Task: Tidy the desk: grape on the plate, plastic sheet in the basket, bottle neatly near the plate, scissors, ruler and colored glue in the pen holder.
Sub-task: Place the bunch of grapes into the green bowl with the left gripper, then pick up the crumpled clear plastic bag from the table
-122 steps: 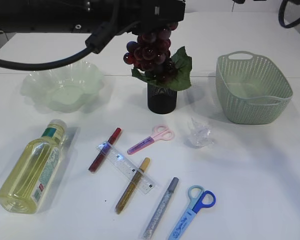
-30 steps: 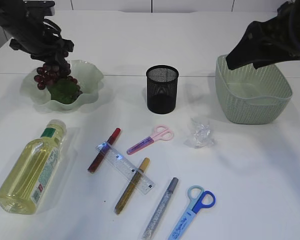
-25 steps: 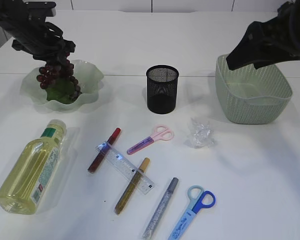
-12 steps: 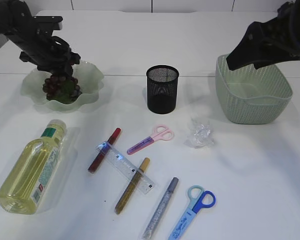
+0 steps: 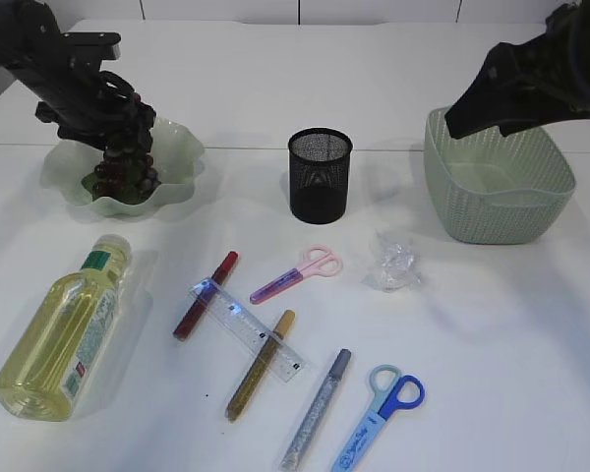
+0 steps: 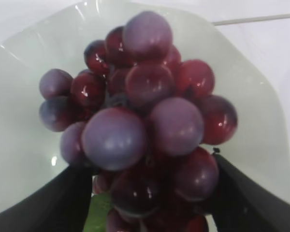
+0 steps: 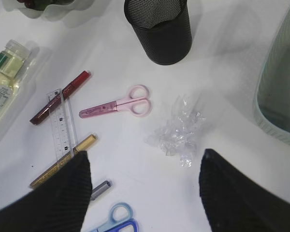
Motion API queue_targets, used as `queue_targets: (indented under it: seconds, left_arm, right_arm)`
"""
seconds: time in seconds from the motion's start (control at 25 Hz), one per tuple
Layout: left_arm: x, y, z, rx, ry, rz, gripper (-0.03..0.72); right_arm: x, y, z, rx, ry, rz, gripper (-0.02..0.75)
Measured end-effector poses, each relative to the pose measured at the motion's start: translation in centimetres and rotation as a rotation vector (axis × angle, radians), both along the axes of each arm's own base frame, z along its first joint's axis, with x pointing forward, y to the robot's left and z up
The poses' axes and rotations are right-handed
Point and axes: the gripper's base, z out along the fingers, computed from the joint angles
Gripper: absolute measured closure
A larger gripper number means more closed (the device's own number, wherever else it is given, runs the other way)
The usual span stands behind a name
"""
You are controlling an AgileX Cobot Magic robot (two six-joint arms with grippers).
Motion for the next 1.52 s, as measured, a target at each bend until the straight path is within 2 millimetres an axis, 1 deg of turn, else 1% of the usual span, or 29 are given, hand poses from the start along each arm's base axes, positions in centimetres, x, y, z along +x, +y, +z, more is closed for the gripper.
queue_targets:
  seconds: [0.08,0.32,0.6,0.72,1.04,1.2,1.36,1.52]
  left_arm:
    - [-0.1,0.0,0.7,-0.001,-0.011,0.000,0.145]
    - [-0.9,0.1,4.6,-0.008,-0.062,-0.003,0.146]
    - [-3.3,0.3,9.2,-0.007,-0.027,-0.020,0.157]
    - [-4.4,0.4,10.6,-0.004,0.010,-0.027,0.158]
    - [-7.5,0.6,12.8,0.014,0.181,-0.054,0.169]
    - [-8.0,0.4,13.1,-0.011,0.207,-0.062,0.195]
    - [-8.2,0.1,13.3,-0.026,0.207,-0.090,0.200]
    - [-8.6,0.1,14.2,-0.015,0.188,-0.088,0.202]
  right_arm:
    - [0.0,0.0,0.0,0.000,0.000,0.000,0.193]
    - [0.0,0.0,0.0,-0.002,0.000,0.000,0.193]
    - [0.0,0.0,0.0,-0.003,0.000,0.000,0.194]
    - [0.0,0.0,0.0,-0.003,0.002,0.002,0.194]
    - [-0.4,0.1,-0.2,-0.002,0.045,0.028,0.194]
    - [-0.6,0.1,-0.3,0.002,0.068,0.029,0.195]
    - [-1.0,0.2,-0.4,0.003,0.109,0.051,0.195]
    - [-1.2,0.3,-0.5,0.005,0.131,0.061,0.194]
